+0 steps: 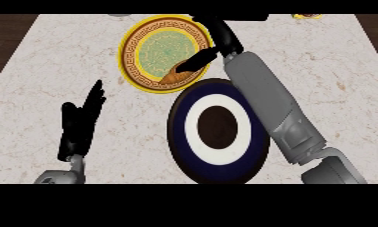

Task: Pick the croissant from the plate and place it in the plate

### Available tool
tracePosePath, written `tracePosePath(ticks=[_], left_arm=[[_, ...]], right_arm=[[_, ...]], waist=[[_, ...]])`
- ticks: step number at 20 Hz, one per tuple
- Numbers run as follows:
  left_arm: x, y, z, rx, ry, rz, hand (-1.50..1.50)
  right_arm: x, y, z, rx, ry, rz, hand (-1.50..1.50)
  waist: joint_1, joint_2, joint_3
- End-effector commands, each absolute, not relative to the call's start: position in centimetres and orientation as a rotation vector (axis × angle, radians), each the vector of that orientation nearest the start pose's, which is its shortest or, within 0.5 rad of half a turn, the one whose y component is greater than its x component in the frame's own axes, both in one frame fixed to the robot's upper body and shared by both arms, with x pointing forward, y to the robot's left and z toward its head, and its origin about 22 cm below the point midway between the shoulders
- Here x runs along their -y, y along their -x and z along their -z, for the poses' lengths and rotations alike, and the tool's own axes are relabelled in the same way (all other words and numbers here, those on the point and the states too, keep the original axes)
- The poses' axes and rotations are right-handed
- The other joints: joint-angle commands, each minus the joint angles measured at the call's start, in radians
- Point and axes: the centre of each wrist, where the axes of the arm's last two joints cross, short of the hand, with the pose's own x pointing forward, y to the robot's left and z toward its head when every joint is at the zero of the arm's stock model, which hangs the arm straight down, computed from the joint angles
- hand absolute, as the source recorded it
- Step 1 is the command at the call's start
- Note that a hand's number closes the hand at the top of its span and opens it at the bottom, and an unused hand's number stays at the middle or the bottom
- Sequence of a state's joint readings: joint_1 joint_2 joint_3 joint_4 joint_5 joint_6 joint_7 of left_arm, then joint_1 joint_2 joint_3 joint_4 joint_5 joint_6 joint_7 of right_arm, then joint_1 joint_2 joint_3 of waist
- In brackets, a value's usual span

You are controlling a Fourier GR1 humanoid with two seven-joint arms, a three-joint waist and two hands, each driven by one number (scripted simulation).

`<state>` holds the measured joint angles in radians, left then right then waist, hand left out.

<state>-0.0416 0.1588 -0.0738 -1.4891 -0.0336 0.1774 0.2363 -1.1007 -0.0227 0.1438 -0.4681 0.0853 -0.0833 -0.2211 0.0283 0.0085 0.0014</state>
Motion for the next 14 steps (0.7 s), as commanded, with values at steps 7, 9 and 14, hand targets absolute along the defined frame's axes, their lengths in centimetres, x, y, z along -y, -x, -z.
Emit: tracePosePath(ticks=[7, 9, 14], left_arm=[[-25.0, -25.5, 1.1, 1.29, -0.235, 0.058, 0.0], [-25.0, -25.6, -0.3, 1.295, -0.26, 0.065, 0.0], [-24.5, -24.0, 2.2, 1.287, -0.248, 0.042, 0.0]], right_arm=[[12.2, -44.2, -6.9, 1.739, -0.184, -0.593, -1.5], [13.4, -44.3, -6.0, 1.753, -0.19, -0.569, -1.5], [10.7, -43.2, -4.8, 1.768, -0.178, -0.624, -1.5]], waist=[[-0.01, -0.002, -0.001], [0.002, 0.002, -0.001], [-0.009, -0.003, -0.001]])
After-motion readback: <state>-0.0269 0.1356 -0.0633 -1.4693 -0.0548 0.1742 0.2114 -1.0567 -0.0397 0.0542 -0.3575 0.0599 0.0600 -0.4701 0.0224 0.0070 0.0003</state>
